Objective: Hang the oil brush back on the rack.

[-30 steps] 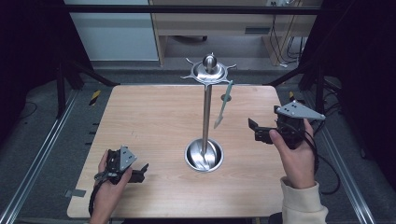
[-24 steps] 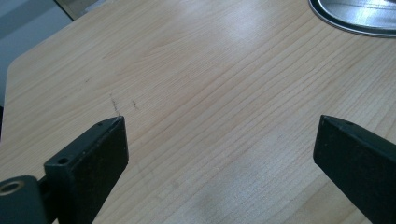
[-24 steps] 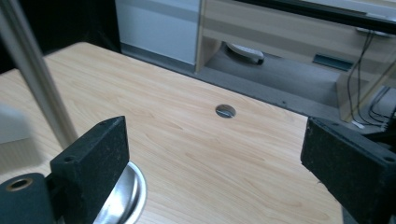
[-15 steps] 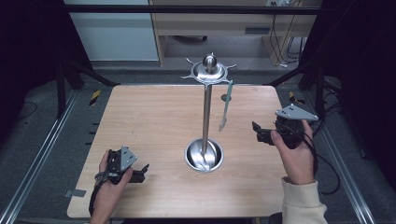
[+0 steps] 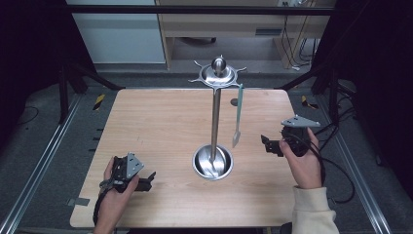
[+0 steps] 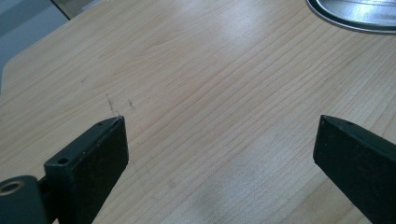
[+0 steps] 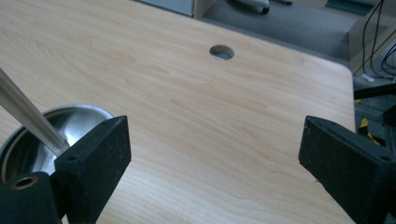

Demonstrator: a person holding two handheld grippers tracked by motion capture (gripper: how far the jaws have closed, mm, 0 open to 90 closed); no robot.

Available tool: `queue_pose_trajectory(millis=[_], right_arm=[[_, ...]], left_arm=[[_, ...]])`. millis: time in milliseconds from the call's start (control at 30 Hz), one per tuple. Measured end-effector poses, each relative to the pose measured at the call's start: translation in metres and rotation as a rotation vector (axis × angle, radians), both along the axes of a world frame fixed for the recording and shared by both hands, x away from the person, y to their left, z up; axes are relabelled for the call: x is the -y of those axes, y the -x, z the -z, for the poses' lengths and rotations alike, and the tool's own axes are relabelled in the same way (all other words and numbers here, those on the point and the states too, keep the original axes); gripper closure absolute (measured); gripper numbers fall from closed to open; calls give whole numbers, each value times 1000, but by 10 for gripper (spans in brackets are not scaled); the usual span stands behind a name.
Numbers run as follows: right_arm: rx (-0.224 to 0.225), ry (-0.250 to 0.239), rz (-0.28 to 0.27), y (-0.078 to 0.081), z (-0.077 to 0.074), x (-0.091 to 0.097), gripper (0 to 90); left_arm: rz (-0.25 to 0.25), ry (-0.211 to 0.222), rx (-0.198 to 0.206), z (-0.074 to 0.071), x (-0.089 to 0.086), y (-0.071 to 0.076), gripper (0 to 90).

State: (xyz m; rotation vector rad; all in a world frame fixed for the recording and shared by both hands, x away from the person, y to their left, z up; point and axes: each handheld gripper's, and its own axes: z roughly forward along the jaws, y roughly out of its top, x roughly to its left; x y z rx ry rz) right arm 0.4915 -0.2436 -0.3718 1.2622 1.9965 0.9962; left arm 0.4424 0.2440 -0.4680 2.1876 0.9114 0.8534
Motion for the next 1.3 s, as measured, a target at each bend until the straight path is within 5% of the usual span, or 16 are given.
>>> queue_pose_trajectory(millis=[567,1300], right_arm=[[-112,7,-18,-14,41,-3,97],[-206,7,-59,-21,71,-11,96]], left_arm=[[6,-2,-3,1,1,0,29],[10,-4,-8,2,3,0,29]])
